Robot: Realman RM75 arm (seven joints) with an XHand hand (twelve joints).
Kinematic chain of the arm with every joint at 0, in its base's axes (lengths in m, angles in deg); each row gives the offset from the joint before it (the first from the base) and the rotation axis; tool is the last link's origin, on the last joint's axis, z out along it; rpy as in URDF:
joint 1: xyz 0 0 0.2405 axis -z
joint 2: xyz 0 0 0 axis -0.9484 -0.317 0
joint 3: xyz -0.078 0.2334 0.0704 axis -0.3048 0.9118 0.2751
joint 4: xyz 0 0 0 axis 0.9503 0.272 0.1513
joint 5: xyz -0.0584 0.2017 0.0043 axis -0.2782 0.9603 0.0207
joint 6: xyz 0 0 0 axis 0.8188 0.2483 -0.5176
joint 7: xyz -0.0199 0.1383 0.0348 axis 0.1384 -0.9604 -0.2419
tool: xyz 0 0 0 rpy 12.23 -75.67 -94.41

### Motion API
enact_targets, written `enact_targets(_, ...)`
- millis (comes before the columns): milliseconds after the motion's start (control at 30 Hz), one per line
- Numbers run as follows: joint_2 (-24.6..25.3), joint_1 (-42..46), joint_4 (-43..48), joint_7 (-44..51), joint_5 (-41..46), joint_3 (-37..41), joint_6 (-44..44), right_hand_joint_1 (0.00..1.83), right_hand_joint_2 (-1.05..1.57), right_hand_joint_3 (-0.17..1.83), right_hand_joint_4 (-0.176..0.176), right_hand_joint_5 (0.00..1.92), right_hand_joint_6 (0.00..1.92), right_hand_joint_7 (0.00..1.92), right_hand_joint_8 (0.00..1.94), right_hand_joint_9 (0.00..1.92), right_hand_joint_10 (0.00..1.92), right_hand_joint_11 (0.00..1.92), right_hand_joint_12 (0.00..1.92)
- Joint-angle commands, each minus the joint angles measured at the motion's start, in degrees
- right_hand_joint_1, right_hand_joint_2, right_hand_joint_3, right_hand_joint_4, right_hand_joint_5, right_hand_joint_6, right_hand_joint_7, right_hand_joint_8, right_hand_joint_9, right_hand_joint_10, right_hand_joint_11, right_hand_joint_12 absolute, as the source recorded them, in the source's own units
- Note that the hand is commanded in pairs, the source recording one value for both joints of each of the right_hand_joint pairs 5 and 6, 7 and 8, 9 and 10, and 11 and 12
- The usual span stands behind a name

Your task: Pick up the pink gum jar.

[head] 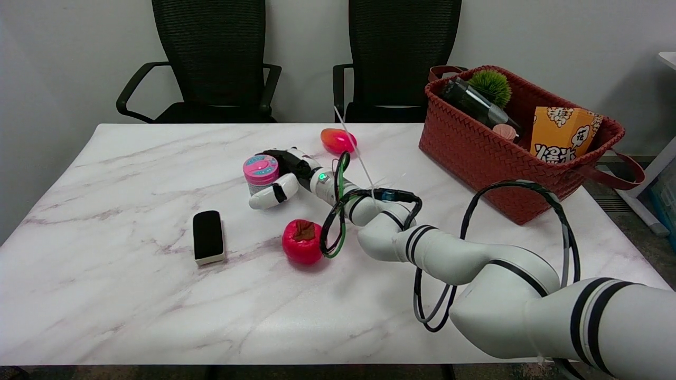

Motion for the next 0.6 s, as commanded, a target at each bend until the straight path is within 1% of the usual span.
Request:
enact_targets(33,-1.24,0.54,-0.56,1.75,0.14,0.52,1.14,1.32,-0.44,0.8,0.0,0.35,0.35,0.42,0.42,0.43,0.43,0.18,0.18)
enact_targets(100,-1.34,0.56,-0.56,1.75,0.14,0.68,1.69,1.33,-0.4,0.76,0.0,0.35,0.35,0.42,0.42,0.43,0.43,0.17,0.17)
enact_targets(233,-1.34,0.63,-0.48,1.75,0.22,1.29,2.19,1.36,-0.2,0.65,0.0,0.45,0.45,0.43,0.43,0.44,0.44,0.21,0.21)
enact_targets(267,-1.34,0.63,-0.48,1.75,0.22,1.39,2.2,1.38,0.03,0.59,0.0,0.55,0.55,0.52,0.52,0.67,0.67,0.47,0.47)
enact_targets(300,-1.34,0.63,-0.48,1.75,0.22,1.4,2.2,1.39,0.09,0.58,0.0,0.59,0.59,0.58,0.58,0.75,0.75,0.54,0.54)
enact_targets(367,-1.34,0.63,-0.41,1.75,0.22,1.75,2.2,1.41,0.25,0.56,0.0,0.69,0.69,0.8,0.8,0.9,0.9,0.7,0.7)
enact_targets(400,-1.34,0.64,-0.4,1.75,0.22,1.87,2.2,1.41,0.31,0.54,0.0,0.73,0.73,0.89,0.89,0.96,0.96,0.76,0.76)
enact_targets(433,-1.34,0.64,-0.26,1.75,0.22,1.88,2.2,1.42,0.33,0.53,0.0,0.75,0.75,0.95,0.95,0.99,0.99,0.8,0.8)
enact_targets(467,0.93,-2.41,3.66,-4.9,-2.33,-4.64,2.97,1.42,0.35,0.53,0.0,0.77,0.77,0.98,0.98,1.02,1.02,0.82,0.82)
enact_targets(500,-0.83,-0.04,0.77,0.27,-0.35,0.43,2.38,1.43,0.36,0.52,0.0,0.78,0.78,1.0,1.0,1.04,1.04,0.85,0.85)
enact_targets(533,-1.33,0.63,0.0,1.74,0.22,1.87,2.21,1.43,0.37,0.51,0.0,0.79,0.79,1.03,1.03,1.05,1.05,0.86,0.86)
enact_targets(600,-1.34,0.64,0.01,1.75,0.22,1.88,2.2,1.43,0.39,0.5,0.0,0.81,0.81,1.05,1.05,1.07,1.07,0.87,0.87)
